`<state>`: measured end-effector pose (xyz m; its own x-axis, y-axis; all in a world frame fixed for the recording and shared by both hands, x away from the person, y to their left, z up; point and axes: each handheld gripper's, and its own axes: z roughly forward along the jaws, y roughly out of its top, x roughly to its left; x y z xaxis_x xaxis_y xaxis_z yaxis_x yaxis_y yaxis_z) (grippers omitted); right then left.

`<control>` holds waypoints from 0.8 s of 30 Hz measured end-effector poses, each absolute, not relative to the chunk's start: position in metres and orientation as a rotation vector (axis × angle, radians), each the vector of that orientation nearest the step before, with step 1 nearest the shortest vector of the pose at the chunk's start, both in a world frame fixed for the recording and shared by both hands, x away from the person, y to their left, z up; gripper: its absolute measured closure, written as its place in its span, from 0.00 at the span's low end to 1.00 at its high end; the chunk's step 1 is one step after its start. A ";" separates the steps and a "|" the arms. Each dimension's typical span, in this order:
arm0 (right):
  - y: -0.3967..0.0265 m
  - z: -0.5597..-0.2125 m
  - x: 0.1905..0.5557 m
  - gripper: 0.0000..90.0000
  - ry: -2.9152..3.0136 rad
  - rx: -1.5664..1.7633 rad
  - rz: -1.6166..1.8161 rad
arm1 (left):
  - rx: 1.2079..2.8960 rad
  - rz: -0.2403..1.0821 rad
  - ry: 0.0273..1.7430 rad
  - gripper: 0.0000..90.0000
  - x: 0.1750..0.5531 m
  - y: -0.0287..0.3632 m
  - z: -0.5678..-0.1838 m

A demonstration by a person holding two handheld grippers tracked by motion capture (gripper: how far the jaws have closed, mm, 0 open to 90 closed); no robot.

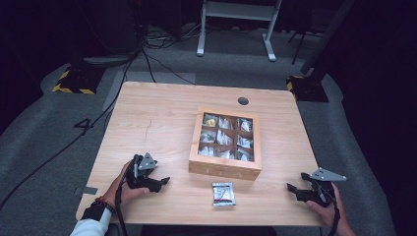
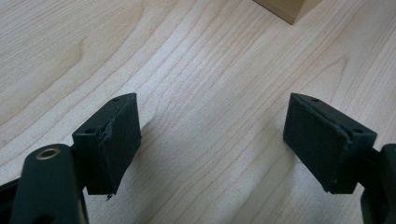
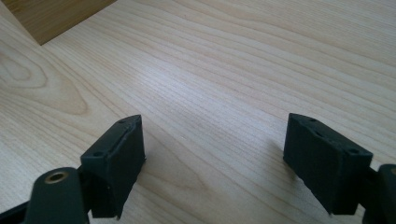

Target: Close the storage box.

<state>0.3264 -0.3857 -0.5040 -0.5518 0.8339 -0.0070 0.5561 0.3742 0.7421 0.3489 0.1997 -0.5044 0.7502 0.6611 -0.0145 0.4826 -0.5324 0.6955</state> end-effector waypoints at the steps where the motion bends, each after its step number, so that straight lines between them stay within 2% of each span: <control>1: -0.386 -0.504 0.326 0.23 2.258 1.209 0.998 | 2.240 0.326 0.854 0.21 0.349 0.200 -0.504; 24: -0.386 -0.504 0.327 0.22 2.259 1.207 0.996 | 2.243 0.325 0.846 0.21 0.349 0.200 -0.504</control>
